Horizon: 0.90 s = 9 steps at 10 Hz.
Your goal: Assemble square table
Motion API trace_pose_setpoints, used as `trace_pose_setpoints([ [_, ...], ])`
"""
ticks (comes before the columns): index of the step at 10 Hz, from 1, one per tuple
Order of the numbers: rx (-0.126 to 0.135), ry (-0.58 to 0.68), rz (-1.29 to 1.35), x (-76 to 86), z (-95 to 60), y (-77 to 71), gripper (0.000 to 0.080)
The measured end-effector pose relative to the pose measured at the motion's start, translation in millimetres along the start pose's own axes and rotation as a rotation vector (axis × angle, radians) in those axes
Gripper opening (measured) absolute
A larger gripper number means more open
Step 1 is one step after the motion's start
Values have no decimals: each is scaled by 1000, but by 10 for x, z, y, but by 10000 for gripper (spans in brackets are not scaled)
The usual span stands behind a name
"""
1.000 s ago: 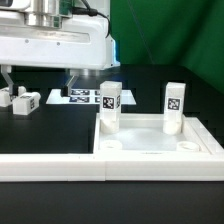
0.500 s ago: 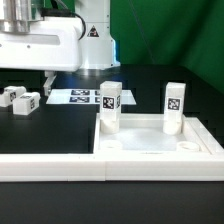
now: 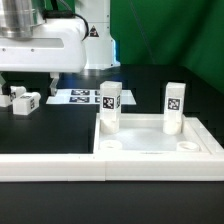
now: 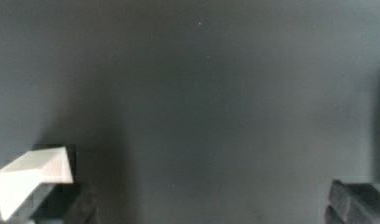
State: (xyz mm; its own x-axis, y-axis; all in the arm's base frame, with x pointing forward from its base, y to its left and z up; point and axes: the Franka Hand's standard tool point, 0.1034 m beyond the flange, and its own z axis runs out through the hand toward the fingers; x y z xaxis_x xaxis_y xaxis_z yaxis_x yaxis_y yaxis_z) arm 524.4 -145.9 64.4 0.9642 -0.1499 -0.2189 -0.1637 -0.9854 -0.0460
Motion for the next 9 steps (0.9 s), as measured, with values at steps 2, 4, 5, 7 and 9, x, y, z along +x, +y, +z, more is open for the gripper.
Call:
trace_pose_setpoints([
  [2, 23, -142, 14, -235, 151, 225, 649],
  [4, 64, -365, 44, -395, 320, 372, 649],
  [5, 77, -454, 46, -452, 359, 366, 649],
  [7, 95, -581, 38, -452, 385, 321, 649],
  [9, 115, -704, 41, -509, 450, 314, 649],
])
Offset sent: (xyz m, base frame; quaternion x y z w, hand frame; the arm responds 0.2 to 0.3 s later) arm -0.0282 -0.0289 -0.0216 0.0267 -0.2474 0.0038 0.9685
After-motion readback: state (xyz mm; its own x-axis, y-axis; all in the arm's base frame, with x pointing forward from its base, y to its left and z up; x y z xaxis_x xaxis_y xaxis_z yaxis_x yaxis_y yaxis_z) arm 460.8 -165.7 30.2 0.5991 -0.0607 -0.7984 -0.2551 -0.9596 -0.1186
